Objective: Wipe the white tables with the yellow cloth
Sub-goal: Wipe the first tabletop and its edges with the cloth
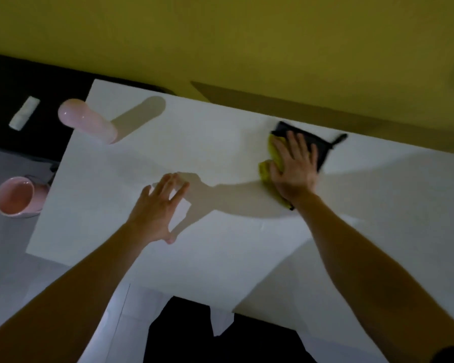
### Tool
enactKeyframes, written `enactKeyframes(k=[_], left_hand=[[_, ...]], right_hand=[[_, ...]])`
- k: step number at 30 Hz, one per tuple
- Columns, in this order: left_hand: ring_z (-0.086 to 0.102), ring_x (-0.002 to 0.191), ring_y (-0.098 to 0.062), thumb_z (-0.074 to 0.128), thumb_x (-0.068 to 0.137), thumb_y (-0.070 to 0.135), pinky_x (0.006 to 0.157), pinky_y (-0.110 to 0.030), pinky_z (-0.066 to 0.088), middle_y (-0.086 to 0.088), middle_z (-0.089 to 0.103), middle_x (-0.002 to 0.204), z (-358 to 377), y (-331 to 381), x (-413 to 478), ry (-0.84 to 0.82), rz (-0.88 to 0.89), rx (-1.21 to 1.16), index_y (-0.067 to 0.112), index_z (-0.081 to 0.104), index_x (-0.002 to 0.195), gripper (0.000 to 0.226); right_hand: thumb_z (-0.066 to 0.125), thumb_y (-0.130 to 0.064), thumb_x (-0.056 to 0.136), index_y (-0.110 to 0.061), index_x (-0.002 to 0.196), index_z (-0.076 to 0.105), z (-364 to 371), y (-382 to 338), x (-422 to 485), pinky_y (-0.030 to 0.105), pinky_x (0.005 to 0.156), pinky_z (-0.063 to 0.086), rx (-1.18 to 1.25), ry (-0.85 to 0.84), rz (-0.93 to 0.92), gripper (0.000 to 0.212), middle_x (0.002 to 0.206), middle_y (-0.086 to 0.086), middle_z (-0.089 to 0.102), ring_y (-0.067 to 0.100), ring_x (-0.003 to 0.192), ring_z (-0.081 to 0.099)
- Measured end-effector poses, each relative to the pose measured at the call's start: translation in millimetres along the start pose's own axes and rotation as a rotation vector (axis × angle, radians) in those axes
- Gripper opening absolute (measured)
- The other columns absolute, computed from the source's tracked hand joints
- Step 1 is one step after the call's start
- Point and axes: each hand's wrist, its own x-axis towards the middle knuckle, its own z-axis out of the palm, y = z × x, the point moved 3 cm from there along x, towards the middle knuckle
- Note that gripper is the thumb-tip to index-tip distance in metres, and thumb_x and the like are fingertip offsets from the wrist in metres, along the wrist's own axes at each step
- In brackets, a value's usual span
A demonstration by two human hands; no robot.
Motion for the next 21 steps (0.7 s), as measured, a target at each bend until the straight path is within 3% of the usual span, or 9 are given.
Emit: enactKeyframes(k=[3,6,10,13,15,18,20,21], left_hand=[[0.014,0.166,-0.043,0.095,0.044,0.08,0.124,-0.061,0.038,-0.018,0.001,0.18,-4.4,-1.9,12.4,0.036,0.062,0.03,0.022,0.0,0.172,0.17],[0.003,0.168,-0.04,0.092,0.046,0.084,0.129,-0.063,0.028,-0.017,-0.007,0.181,-8.9,-9.9,26.9,0.057,0.155,0.087,0.025,-0.008,0.173,0.172],[0.006,0.167,-0.042,0.086,0.039,0.09,0.129,-0.064,0.024,-0.018,0.003,0.181,-6.3,-18.1,48.7,0.121,0.299,0.101,0.024,0.006,0.174,0.169],[0.006,0.168,-0.04,0.085,0.038,0.092,0.129,-0.062,0.025,-0.016,0.004,0.181,-10.9,-21.0,50.0,0.128,0.324,0.066,0.027,0.013,0.173,0.166],[-0.007,0.168,-0.036,0.081,0.044,0.095,0.132,-0.06,0.018,-0.014,-0.01,0.181,-15.5,-19.9,49.5,0.091,0.334,0.064,0.031,0.002,0.174,0.164],[-0.018,0.167,-0.036,0.076,0.051,0.098,0.132,-0.061,0.012,-0.013,-0.023,0.179,-17.5,-16.4,46.6,0.075,0.354,0.063,0.032,-0.012,0.172,0.164],[-0.02,0.166,-0.037,0.077,0.053,0.096,0.132,-0.062,0.011,-0.014,-0.027,0.178,-19.0,-16.7,46.7,0.069,0.354,0.066,0.032,-0.019,0.171,0.165],[-0.019,0.166,-0.037,0.078,0.054,0.095,0.132,-0.062,0.011,-0.015,-0.025,0.178,-19.6,-17.0,47.5,0.065,0.36,0.07,0.031,-0.018,0.171,0.164]], right_hand=[[0.037,-0.06,0.098,-0.036,0.167,0.033,-13.3,53.1,-11.3,0.065,0.132,0.009,0.001,0.02,0.227,0.073,0.18,0.006,0.02,0.032,0.167,0.013],[0.039,-0.062,0.095,-0.035,0.169,0.031,-1.2,-3.3,-18.2,0.069,0.13,0.004,0.051,0.025,0.358,0.079,0.181,0.011,0.013,0.036,0.167,0.007],[0.042,-0.068,0.096,-0.036,0.169,0.029,25.4,-118.5,-32.8,0.067,0.131,0.0,0.057,-0.04,0.041,0.081,0.182,0.006,0.008,0.032,0.168,-0.001],[0.04,-0.07,0.1,-0.04,0.17,0.025,22.3,-95.3,-37.5,0.064,0.132,0.006,0.04,0.004,0.031,0.077,0.182,0.001,0.012,0.028,0.169,0.004],[0.045,-0.064,0.099,-0.04,0.169,0.028,17.5,-46.3,-58.5,0.062,0.133,0.008,0.027,0.066,0.27,0.076,0.181,0.002,0.017,0.029,0.168,0.011],[0.04,-0.06,0.098,-0.039,0.17,0.023,6.9,5.3,-110.6,0.062,0.133,0.004,0.106,0.161,0.748,0.078,0.182,0.002,0.013,0.026,0.168,0.006],[0.038,-0.06,0.095,-0.037,0.171,0.023,13.0,-28.7,-117.7,0.065,0.132,0.002,0.146,0.193,0.929,0.081,0.182,0.003,0.009,0.027,0.168,0.001],[0.042,-0.06,0.093,-0.036,0.171,0.025,19.5,-62.2,-113.2,0.065,0.132,0.0,0.144,0.182,0.908,0.083,0.182,0.004,0.008,0.028,0.168,0.0]])
